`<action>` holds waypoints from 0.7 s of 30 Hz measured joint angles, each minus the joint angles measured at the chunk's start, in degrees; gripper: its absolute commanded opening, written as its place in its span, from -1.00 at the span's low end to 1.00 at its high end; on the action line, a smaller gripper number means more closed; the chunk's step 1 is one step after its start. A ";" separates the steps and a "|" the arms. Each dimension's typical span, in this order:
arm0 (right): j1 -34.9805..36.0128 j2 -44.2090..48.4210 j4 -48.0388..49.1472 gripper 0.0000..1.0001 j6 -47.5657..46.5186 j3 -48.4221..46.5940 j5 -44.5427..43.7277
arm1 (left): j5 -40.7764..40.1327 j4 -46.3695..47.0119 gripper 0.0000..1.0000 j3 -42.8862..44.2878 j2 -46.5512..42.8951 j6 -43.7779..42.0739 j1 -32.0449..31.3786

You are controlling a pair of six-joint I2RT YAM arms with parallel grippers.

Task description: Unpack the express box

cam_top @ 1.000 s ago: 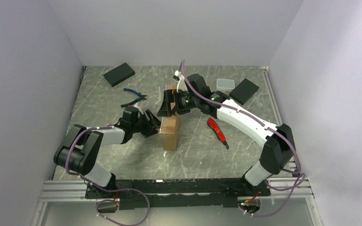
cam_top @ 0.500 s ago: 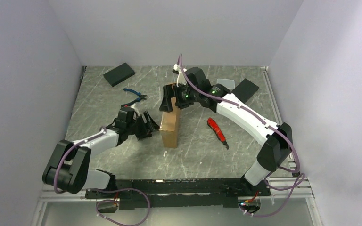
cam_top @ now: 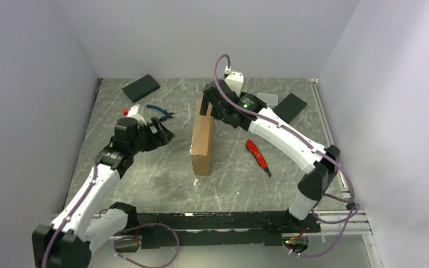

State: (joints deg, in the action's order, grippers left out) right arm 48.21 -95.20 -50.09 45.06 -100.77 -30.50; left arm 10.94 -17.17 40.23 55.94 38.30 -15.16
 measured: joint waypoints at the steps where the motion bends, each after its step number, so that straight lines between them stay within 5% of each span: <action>1: 0.24 -0.94 -0.39 1.00 1.20 -0.66 -0.98 | -1.60 -1.09 0.82 0.83 -1.99 -0.48 0.00; 16: 2.64 -14.01 -0.37 0.99 2.38 -5.92 -0.83 | -6.84 -6.49 0.84 -2.38 -10.25 -3.15 0.02; 21: 3.15 -16.22 -0.26 0.71 -0.83 -7.61 0.94 | -6.03 -6.69 0.84 -3.04 -9.31 -3.15 0.02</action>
State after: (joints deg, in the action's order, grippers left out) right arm 51.35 -111.42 -50.35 44.23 -108.38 -29.56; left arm 4.91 -23.86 37.19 46.63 35.16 -15.14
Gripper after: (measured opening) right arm 0.929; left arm 0.921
